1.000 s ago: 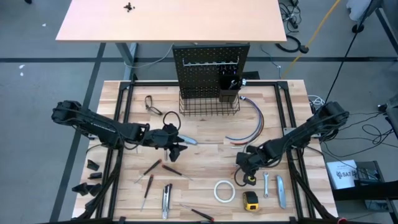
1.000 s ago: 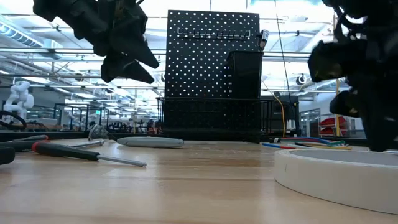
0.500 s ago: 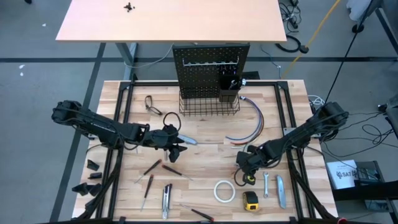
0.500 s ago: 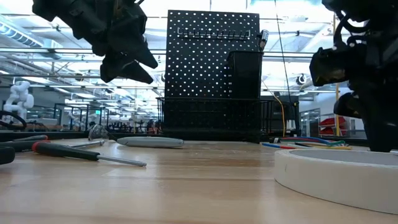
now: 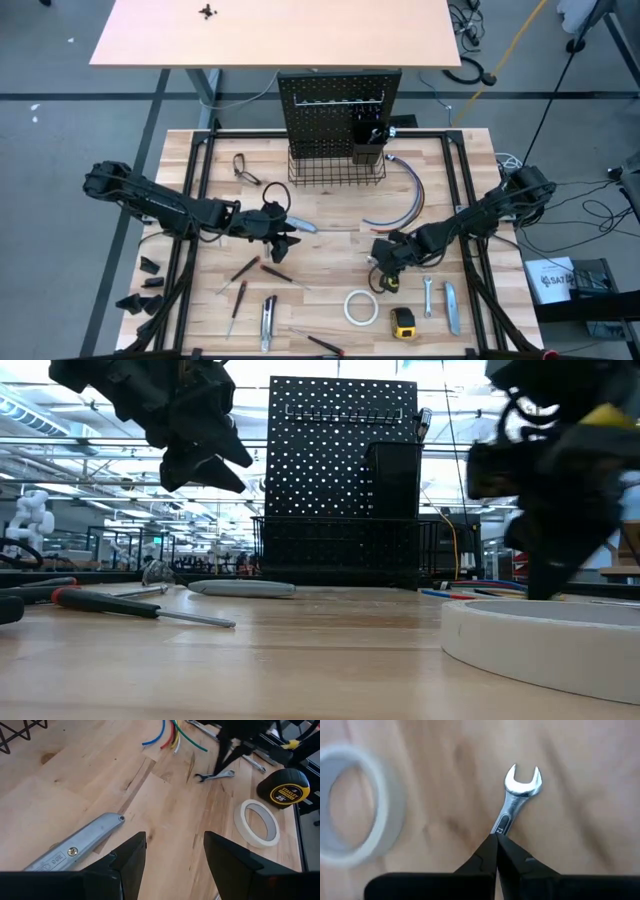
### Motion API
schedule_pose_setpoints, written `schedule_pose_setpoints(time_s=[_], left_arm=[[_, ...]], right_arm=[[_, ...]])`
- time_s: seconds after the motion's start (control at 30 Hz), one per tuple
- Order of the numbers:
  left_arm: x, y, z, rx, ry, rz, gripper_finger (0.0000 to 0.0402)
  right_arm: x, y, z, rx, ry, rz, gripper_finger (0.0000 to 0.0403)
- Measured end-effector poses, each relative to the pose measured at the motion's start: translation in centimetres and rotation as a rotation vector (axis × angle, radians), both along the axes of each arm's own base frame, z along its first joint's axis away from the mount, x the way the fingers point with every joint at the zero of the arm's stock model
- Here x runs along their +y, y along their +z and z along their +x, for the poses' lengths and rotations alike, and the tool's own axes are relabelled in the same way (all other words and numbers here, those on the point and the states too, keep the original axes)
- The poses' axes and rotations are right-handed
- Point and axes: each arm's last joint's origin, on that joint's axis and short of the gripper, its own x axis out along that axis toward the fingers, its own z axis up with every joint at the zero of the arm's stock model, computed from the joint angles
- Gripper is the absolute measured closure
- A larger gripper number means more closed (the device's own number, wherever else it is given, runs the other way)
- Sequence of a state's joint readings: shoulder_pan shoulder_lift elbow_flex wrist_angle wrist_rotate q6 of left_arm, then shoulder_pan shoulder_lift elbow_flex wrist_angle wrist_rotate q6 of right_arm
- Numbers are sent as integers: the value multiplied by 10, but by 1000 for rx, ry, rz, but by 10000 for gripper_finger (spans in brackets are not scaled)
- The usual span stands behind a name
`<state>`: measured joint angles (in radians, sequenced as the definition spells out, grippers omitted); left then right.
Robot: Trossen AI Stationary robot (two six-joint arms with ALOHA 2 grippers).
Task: Hang tools onto peg board
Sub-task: Put the wrench into the black bin on the pegboard
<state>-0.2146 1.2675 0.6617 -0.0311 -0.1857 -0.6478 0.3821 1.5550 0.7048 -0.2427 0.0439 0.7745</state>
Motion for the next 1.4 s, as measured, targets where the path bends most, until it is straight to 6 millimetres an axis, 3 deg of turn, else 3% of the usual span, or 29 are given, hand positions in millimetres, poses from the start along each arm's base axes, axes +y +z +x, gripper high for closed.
schedule_pose_setpoints(time_s=[0.2, 0.37, 0.5, 0.67, 0.8, 0.97, 1.27, 1.4], left_arm=[[0, 1, 0, -7, -4, 5, 198], [-3, 8, 5, -100, -52, 38, 198], [-7, 16, 9, -198, -94, 75, 198], [-13, 22, 27, -241, -174, 171, 199], [-20, 24, 50, -230, -219, 203, 209], [-23, 14, 67, -194, -223, 204, 229], [-27, 3, 68, -132, -221, 126, 242], [-31, 3, 67, -136, -230, 119, 242]], right_arm=[[-19, 3, 28, -210, -42, -8, 403], [-27, 26, 45, -336, -38, 29, 403], [-25, 51, 39, -269, -34, 8, 403], [-13, 69, 13, -111, -60, -7, 403], [-2, 63, -3, -7, -110, -69, 403], [5, 41, 5, 39, -99, -120, 403], [6, 3, 23, 98, -94, -156, 403], [8, -3, 27, 99, -91, -147, 403]])
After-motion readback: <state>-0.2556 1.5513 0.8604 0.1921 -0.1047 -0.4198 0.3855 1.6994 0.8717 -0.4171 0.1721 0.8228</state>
